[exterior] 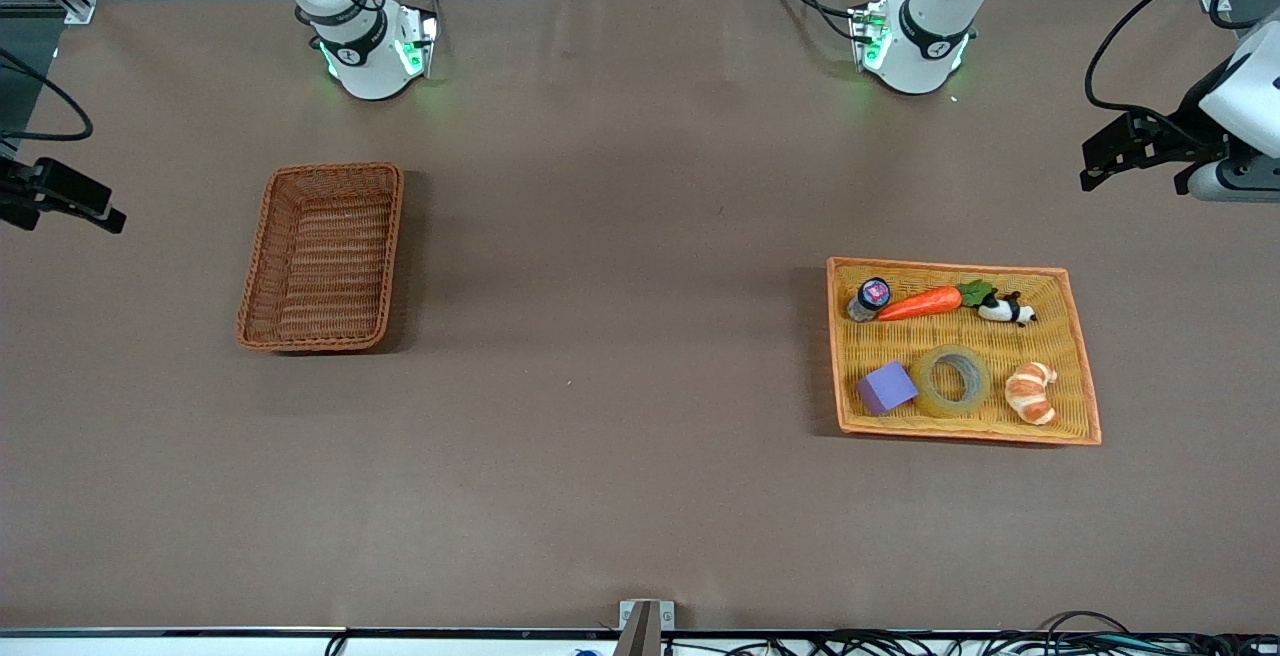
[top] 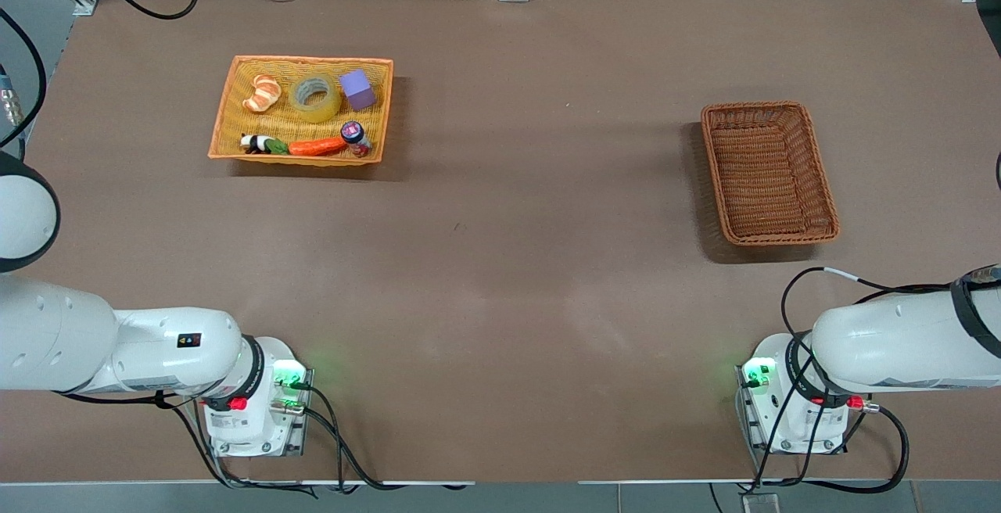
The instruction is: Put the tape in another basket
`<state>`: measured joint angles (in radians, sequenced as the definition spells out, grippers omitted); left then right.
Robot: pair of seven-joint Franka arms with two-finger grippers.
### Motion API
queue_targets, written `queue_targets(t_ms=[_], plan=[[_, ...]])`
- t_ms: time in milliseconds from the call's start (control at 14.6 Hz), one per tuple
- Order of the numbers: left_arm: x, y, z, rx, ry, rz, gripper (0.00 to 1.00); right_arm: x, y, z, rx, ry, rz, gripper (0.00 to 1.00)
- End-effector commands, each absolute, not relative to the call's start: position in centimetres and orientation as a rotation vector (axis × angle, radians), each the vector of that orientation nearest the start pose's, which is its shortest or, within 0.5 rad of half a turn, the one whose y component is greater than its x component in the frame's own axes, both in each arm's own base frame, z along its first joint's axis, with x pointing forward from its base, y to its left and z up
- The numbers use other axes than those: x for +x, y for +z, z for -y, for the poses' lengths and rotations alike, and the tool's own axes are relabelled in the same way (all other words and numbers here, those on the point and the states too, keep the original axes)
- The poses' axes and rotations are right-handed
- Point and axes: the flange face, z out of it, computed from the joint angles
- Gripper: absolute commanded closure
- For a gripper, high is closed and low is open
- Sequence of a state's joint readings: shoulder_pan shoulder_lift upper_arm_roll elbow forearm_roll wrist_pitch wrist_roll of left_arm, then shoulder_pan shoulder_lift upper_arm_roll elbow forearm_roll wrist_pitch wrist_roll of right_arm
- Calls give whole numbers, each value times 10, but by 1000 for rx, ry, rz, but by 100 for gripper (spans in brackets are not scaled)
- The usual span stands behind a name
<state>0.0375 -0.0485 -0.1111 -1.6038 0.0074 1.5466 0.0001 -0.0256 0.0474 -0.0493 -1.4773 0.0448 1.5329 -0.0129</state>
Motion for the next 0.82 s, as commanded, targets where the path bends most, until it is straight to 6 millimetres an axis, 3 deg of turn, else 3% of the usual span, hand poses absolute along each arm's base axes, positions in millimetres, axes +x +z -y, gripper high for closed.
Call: queue_targets(t_ms=[0, 411, 549, 754], plan=[[535, 637, 37, -3115, 14, -118, 0, 555, 639, 34, -3091, -20, -85, 0], [543, 628, 32, -3119, 24, -112, 0, 557, 640, 38, -3091, -30, -95, 0], [562, 599, 29, -3112, 92, -120, 0, 557, 640, 37, -3091, -34, -92, 0], [588, 570, 26, -3108, 101, -121, 0, 558, 643, 38, -3090, -51, -95, 0]])
